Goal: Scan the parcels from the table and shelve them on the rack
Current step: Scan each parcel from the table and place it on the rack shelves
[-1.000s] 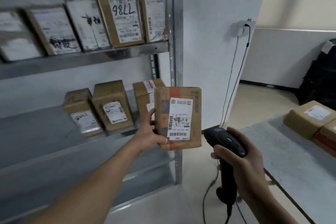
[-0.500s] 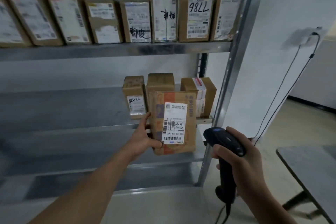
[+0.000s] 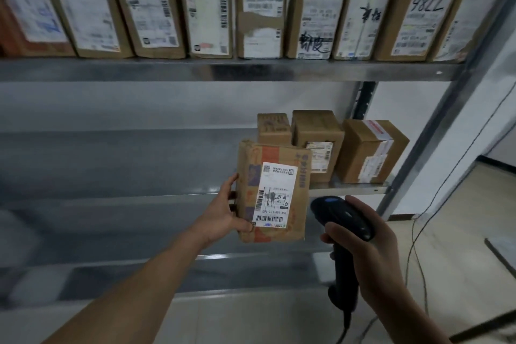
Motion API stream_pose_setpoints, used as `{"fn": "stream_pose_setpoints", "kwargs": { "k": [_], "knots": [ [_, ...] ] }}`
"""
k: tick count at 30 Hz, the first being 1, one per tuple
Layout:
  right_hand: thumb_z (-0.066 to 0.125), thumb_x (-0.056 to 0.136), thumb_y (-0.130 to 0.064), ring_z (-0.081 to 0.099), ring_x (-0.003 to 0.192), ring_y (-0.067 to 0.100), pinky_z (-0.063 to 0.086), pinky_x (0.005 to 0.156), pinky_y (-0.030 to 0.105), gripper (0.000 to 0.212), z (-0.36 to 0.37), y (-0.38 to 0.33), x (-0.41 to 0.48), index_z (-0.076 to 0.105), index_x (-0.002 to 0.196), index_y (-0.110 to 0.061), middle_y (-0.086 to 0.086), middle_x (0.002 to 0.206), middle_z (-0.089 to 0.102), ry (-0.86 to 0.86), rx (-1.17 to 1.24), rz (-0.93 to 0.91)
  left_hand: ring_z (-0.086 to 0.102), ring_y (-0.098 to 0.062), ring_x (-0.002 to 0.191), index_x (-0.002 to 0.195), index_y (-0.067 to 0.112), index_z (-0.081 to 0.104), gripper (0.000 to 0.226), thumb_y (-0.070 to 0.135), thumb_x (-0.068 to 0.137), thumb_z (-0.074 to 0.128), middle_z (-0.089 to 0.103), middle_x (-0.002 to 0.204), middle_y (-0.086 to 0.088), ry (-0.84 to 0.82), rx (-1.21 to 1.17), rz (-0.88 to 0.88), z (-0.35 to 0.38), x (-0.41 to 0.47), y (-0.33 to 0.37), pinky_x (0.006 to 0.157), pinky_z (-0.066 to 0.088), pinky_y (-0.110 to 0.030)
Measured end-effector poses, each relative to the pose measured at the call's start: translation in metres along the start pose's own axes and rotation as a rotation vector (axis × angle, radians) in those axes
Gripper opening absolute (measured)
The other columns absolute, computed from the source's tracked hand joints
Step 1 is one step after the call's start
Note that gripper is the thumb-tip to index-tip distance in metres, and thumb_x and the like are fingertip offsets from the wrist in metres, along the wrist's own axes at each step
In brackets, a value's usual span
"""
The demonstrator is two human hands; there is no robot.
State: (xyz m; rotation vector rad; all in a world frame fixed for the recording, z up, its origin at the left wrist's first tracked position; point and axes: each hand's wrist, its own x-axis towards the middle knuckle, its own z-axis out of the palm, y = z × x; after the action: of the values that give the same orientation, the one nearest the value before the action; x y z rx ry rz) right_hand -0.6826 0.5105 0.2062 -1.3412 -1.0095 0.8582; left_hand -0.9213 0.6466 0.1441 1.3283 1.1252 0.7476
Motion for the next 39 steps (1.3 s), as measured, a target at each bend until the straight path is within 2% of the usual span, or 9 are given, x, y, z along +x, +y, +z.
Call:
{"fn": "stream_pose_setpoints", "kwargs": {
  "k": [4, 8, 16, 20, 24, 27, 31, 36, 39],
  "knots": [
    [0.089, 0.064, -0.018, 0.073, 0.075, 0.032, 0.061, 0.062, 0.048, 0.057, 0.038, 0.009, 0.000, 0.067, 0.113, -0.037, 0.004, 0.095, 0.076, -0.003, 0.002, 0.023, 0.061, -0.019, 0.116, 0.154, 0.038, 0.019, 0.127, -0.009, 0.053, 0.081, 0.055, 0.130, -0.003, 0.002, -0.016, 0.002, -0.041, -0.003, -0.011, 0.083, 0.059, -0.031],
    [0.080, 0.077, 0.001, 0.072, 0.071, 0.034, 0.060, 0.059, 0.048, 0.061, 0.067, 0.006, 0.006, 0.070, 0.092, -0.057, 0.001, 0.087, 0.076, -0.047, -0.043, -0.007, 0.059, -0.022, 0.121, 0.150, 0.043, 0.022, 0.124, -0.004, 0.051, 0.080, 0.053, 0.133, -0.005, 0.031, -0.024, 0.002, -0.071, -0.007, -0.018, 0.089, 0.058, -0.037],
    [0.082, 0.077, -0.004, 0.071, 0.072, 0.030, 0.060, 0.059, 0.048, 0.056, 0.097, -0.004, 0.031, 0.070, 0.090, -0.058, 0.000, 0.086, 0.075, -0.137, -0.019, -0.028, 0.060, -0.024, 0.119, 0.156, 0.039, 0.017, 0.130, -0.008, 0.053, 0.081, 0.053, 0.133, -0.005, 0.126, -0.008, -0.039, -0.109, -0.005, -0.020, 0.091, 0.059, -0.045],
    [0.080, 0.062, -0.029, 0.072, 0.075, 0.032, 0.060, 0.061, 0.049, 0.044, 0.101, -0.004, 0.044, 0.071, 0.105, -0.039, 0.003, 0.087, 0.076, -0.151, 0.021, 0.000, 0.060, -0.021, 0.116, 0.159, 0.036, 0.010, 0.128, -0.021, 0.066, 0.077, 0.054, 0.131, -0.002, 0.159, 0.024, -0.038, -0.121, 0.007, -0.016, 0.084, 0.059, -0.035],
    [0.088, 0.071, -0.014, 0.072, 0.075, 0.037, 0.060, 0.061, 0.052, 0.045, 0.098, -0.001, 0.057, 0.070, 0.107, -0.033, 0.006, 0.086, 0.075, -0.132, 0.020, 0.002, 0.060, -0.014, 0.111, 0.158, 0.034, 0.003, 0.130, -0.023, 0.067, 0.077, 0.052, 0.128, 0.005, 0.191, 0.047, -0.015, -0.130, 0.029, -0.013, 0.070, 0.058, -0.022],
    [0.081, 0.077, -0.002, 0.071, 0.073, 0.041, 0.058, 0.064, 0.060, 0.047, 0.099, 0.003, 0.065, 0.072, 0.097, -0.043, 0.006, 0.083, 0.075, -0.112, -0.023, 0.018, 0.057, -0.012, 0.113, 0.154, 0.041, 0.000, 0.135, -0.022, 0.064, 0.079, 0.050, 0.129, 0.008, 0.183, 0.071, -0.003, -0.136, 0.052, -0.017, 0.074, 0.057, -0.022],
    [0.080, 0.077, 0.000, 0.071, 0.074, 0.038, 0.059, 0.063, 0.054, 0.051, 0.106, 0.005, 0.072, 0.071, 0.094, -0.047, 0.000, 0.085, 0.076, -0.040, -0.022, 0.041, 0.046, -0.018, 0.129, 0.160, 0.032, -0.004, 0.151, -0.010, 0.047, 0.087, 0.040, 0.143, 0.003, 0.149, 0.115, -0.004, -0.144, 0.085, -0.024, 0.092, 0.051, -0.031],
    [0.081, 0.076, 0.003, 0.071, 0.076, 0.044, 0.057, 0.059, 0.048, 0.051, 0.114, 0.017, 0.079, 0.073, 0.095, -0.043, 0.006, 0.087, 0.077, 0.103, -0.020, 0.078, 0.055, -0.014, 0.117, 0.158, 0.027, 0.011, 0.144, -0.003, 0.042, 0.090, 0.050, 0.126, 0.015, 0.087, 0.226, 0.079, -0.155, 0.134, -0.043, 0.075, 0.055, -0.016],
    [0.082, 0.075, 0.003, 0.073, 0.079, 0.041, 0.059, 0.061, 0.050, 0.055, 0.122, 0.020, 0.081, 0.074, 0.092, -0.050, 0.005, 0.092, 0.077, 0.173, -0.029, 0.098, 0.057, -0.014, 0.121, 0.148, 0.031, 0.026, 0.136, 0.018, 0.033, 0.097, 0.053, 0.132, 0.007, 0.067, 0.273, 0.134, -0.160, 0.159, -0.049, 0.090, 0.059, -0.034]
  ]
}}
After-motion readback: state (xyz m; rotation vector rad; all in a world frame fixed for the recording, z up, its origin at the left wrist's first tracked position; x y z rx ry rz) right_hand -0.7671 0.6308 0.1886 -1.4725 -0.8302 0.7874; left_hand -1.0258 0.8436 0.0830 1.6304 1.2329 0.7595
